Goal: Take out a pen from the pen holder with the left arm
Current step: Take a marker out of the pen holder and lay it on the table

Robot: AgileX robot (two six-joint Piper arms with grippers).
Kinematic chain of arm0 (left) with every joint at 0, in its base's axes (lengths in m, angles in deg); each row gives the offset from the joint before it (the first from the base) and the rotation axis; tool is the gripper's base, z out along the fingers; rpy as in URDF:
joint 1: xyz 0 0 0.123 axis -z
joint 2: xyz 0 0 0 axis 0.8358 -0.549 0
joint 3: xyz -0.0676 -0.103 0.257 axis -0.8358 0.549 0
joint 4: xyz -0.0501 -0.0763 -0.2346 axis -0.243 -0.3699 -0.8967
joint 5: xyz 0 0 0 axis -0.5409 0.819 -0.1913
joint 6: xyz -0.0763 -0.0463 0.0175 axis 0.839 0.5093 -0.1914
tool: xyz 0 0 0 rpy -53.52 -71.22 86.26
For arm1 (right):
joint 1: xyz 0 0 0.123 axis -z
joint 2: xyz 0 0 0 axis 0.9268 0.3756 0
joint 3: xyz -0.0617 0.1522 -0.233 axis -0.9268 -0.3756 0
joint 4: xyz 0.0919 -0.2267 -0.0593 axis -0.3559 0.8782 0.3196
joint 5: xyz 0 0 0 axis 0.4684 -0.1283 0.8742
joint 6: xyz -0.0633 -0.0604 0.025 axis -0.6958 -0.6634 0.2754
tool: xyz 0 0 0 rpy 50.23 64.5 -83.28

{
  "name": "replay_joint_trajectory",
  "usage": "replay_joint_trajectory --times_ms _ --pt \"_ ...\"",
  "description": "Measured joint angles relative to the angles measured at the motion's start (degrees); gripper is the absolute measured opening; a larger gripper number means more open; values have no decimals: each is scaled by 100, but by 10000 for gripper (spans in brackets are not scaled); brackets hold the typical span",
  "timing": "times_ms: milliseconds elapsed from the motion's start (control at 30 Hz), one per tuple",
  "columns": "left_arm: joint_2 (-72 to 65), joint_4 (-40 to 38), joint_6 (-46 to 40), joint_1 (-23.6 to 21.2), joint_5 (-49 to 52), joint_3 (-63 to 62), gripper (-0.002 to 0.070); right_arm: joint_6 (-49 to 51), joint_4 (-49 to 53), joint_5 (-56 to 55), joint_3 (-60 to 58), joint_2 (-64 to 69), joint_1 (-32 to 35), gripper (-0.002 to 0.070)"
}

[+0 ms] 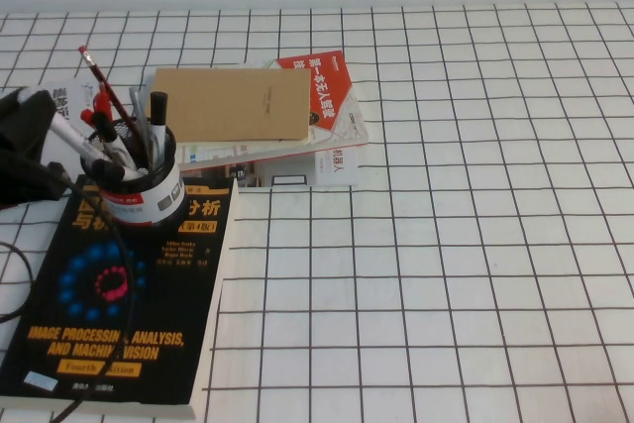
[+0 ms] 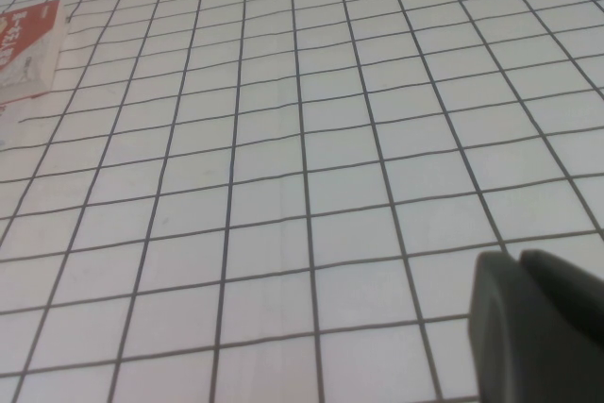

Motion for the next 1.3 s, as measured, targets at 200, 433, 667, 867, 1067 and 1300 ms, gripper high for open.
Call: replay_joint_trajectory --times_ms 200,433,667,867,1067,1300 --pt "1144 901 484 -2 1521 -607 95 0 0 0 0 0 0 -17" --pt "2163 2938 3110 794 3522 -2073 95 0 0 0 0 0 0 -16" --pt "2266 3259 3415 2496 4974 -2765 95 0 0 0 0 0 0 -17" --pt "1713 1251 772 3782 7021 -3039 95 0 0 0 0 0 0 -17" --pt "820 -1538 -1469 4357 8335 -3567 95 0 0 0 0 0 0 -17" --pt "-514 -3615 -2706 4396 9177 -4200 95 0 0 0 0 0 0 -16"
